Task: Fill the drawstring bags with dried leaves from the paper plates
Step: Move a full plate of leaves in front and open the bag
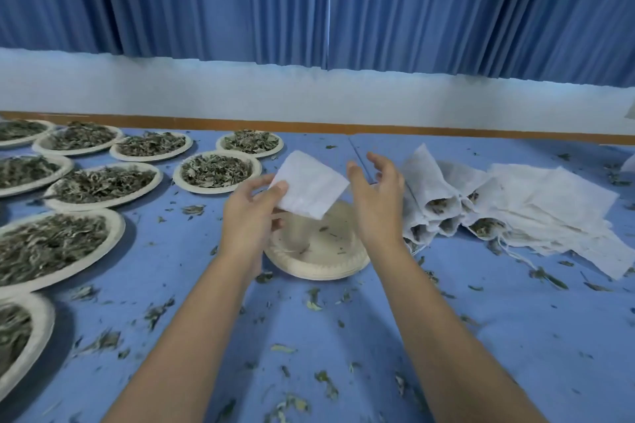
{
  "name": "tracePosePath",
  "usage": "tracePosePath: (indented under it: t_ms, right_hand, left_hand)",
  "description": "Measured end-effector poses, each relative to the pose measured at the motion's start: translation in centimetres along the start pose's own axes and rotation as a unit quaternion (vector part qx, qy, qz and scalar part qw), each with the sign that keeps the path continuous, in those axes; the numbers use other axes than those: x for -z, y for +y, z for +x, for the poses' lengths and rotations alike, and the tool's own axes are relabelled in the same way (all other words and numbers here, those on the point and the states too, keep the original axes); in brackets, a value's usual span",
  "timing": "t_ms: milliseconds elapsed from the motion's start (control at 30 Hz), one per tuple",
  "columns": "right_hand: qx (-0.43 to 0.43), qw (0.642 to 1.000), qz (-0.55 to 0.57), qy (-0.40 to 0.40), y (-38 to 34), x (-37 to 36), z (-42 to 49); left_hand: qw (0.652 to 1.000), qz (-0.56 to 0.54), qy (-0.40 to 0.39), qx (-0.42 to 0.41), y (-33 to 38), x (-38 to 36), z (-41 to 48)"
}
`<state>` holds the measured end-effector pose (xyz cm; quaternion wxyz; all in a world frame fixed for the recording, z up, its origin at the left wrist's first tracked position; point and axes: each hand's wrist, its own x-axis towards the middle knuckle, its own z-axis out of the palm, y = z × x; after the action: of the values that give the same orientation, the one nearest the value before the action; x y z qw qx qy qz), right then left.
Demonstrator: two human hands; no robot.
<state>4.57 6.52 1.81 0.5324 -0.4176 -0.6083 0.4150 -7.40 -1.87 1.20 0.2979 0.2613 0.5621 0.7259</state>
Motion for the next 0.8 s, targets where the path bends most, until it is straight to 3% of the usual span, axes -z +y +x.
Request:
tracePosePath:
  t_ms: [133,267,333,500,667,800]
  right_hand:
    - [0.093,0.994,-0.058,-0.029,-0.3,0.2,-0.9]
    - [0.055,0.962,-0.127,-0.234,-1.4,0.8,-1.0]
    - [0.027,0.946,-0.124,-0.298,-1.7,0.8,-1.2]
    - [0.016,0.954,-0.137,-0.266,-1.3,0.5,-1.0]
    - [0.023,0.947,-0.152,-0.283,-0.8,0.6,-1.0]
    - [0.009,0.959,-0.101,-0.266,-0.3,0.2,-1.0]
  left_hand:
    - [0.997,0.023,0.050,-0.057,-0.2,0.2,0.2]
    - [0.998,0.005,0.044,-0.044,0.0,0.1,0.0]
    - [0.999,-0.021,0.040,-0.026,0.4,0.0,0.0]
    - [0.997,-0.073,-0.001,-0.009,1.1,-0.5,-0.3]
    - [0.998,-0.018,-0.016,-0.052,0.8,-0.7,-0.5]
    - [0.997,0.012,-0.008,-0.071,0.4,-0.6,-0.4]
